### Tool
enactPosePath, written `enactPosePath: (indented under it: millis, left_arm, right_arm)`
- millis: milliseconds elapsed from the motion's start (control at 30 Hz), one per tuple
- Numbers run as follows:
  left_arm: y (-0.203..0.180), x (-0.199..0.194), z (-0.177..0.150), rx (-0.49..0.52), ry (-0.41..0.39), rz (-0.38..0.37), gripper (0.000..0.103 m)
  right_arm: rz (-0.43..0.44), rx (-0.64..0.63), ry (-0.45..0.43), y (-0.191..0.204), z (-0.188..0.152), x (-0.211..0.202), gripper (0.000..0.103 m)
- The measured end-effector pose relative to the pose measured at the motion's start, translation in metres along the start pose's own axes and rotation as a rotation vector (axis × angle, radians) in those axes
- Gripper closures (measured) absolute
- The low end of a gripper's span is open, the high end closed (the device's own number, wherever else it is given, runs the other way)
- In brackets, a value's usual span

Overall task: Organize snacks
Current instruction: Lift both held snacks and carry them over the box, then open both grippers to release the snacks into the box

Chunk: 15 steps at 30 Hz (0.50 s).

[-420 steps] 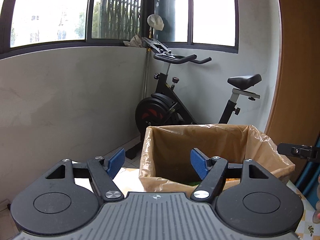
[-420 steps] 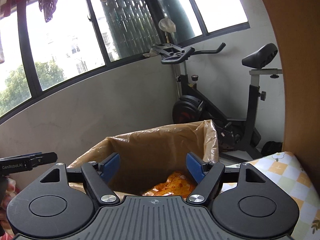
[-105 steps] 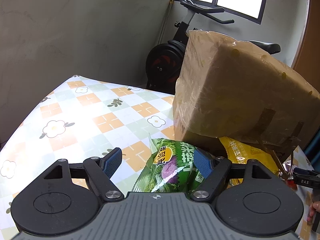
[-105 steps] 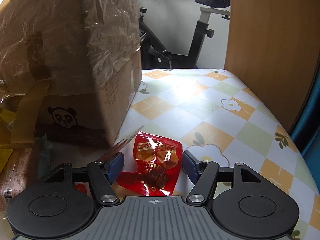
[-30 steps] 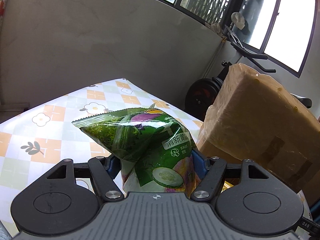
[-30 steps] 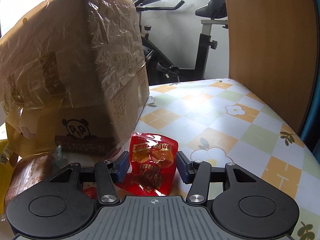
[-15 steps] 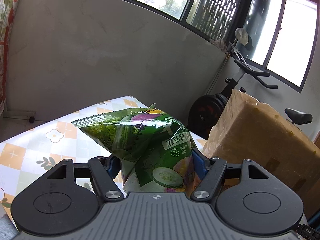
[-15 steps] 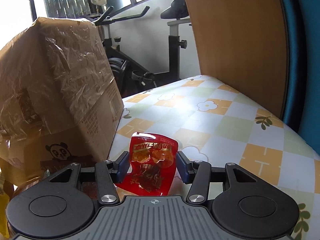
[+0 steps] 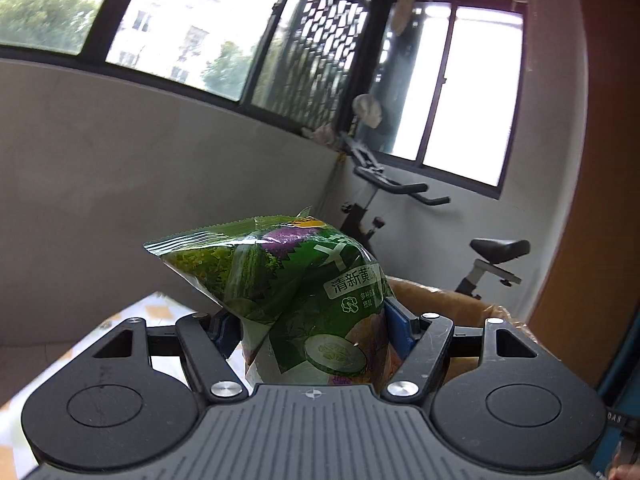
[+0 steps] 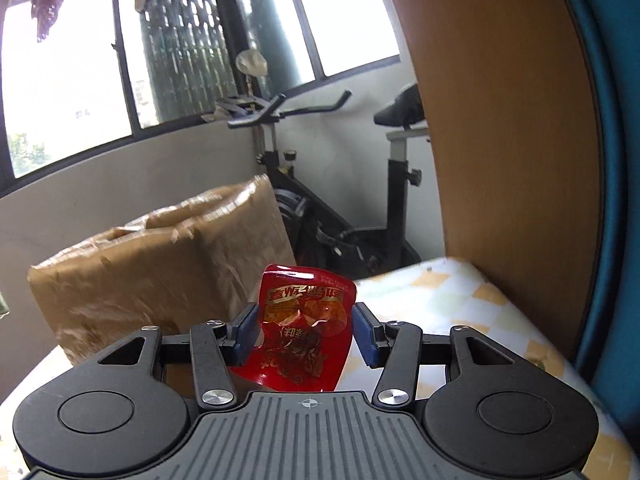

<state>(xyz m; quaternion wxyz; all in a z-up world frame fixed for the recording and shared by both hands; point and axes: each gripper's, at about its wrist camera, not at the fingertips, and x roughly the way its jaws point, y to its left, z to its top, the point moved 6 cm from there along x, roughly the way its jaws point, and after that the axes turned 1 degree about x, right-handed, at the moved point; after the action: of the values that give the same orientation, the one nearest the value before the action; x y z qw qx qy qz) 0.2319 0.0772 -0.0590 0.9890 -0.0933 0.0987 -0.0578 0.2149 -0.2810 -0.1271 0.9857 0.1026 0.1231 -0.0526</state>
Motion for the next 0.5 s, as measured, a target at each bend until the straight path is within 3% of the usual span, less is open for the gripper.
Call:
enactPosePath:
  millis: [167, 267, 400, 500]
  left_arm:
    - [-0.045, 0.033, 0.044, 0.125, -0.001, -0.09, 0.03]
    - [-0.079, 0.066, 0.057, 0.225, 0.048, -0.113, 0.03]
    - [-0.114, 0.116, 0.063, 0.374, 0.109, -0.109, 0.03]
    - [-0.134, 0.153, 0.056, 0.473, 0.198, -0.081, 0.03]
  right_arm:
    - [0.084, -0.051, -0.045, 0.025, 0.055, 0.004, 0.056]
    - [0.121, -0.078, -0.045, 0.041, 0.08, 0.019, 0.056]
    - [0.148, -0.12, -0.036, 0.068, 0.104, 0.05, 0.056]
    - [0.152, -0.125, 0.001, 0.087, 0.11, 0.078, 0.056]
